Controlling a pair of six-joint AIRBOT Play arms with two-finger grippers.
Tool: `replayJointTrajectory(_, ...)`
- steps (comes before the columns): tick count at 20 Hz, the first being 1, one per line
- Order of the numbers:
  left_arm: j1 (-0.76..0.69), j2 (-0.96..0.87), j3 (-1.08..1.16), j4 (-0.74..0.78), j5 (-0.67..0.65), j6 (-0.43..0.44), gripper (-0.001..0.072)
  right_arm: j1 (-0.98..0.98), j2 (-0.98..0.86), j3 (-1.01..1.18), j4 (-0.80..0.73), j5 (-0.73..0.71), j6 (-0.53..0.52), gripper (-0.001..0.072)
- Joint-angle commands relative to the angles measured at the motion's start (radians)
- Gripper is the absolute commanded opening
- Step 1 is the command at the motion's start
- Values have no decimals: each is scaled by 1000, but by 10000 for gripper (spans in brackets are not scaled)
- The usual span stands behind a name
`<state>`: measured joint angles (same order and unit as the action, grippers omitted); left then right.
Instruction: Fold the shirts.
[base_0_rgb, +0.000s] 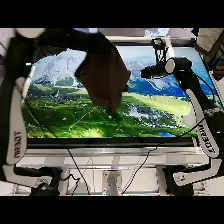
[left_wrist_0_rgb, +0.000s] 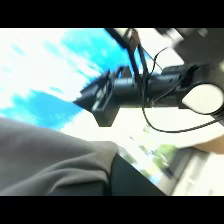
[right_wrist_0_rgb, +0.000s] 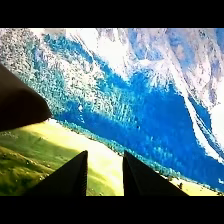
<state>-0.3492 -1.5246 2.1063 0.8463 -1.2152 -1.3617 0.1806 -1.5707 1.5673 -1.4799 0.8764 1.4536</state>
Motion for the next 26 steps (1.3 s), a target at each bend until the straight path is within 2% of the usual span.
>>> replayJointTrajectory(1,2,67,-7,89,25,-15,9,0,-1,0,82,-20,2,263)
replayJointTrajectory(4,-1,31,-86,29,61,-18,9,1,-1,0,150,-10,-2,264)
replayJointTrajectory(7,-2,-60,-101,-20,60,-18,9,1,-1,0,243,37,-88,264)
replayJointTrajectory(10,-21,-188,-102,-48,32,-24,9,0,-1,0,243,49,-89,265)
replayJointTrajectory(13,-114,-341,-101,-60,12,-18,12,0,-1,0,242,42,-89,271)
replayJointTrajectory(15,-169,-441,-101,-56,39,22,13,0,1,1,193,24,-89,369)
replayJointTrajectory(16,-183,-487,-101,-58,42,27,26,0,3,1,157,25,-90,372)
replayJointTrajectory(17,-187,-519,-101,-62,32,26,97,0,4,1,124,32,-90,372)
replayJointTrajectory(18,-187,-540,-101,-66,11,24,261,0,5,1,92,39,-96,372)
replayJointTrajectory(19,-182,-544,-101,-61,-4,27,358,0,6,1,72,39,-113,372)
replayJointTrajectory(22,-148,-517,-67,-103,-26,74,359,0,6,1,65,7,-222,372)
replayJointTrajectory(25,-82,-428,-60,-105,-25,83,358,0,6,0,66,15,-281,380)
replayJointTrajectory(26,-62,-399,-60,-106,-40,82,358,0,6,0,69,19,-291,417)
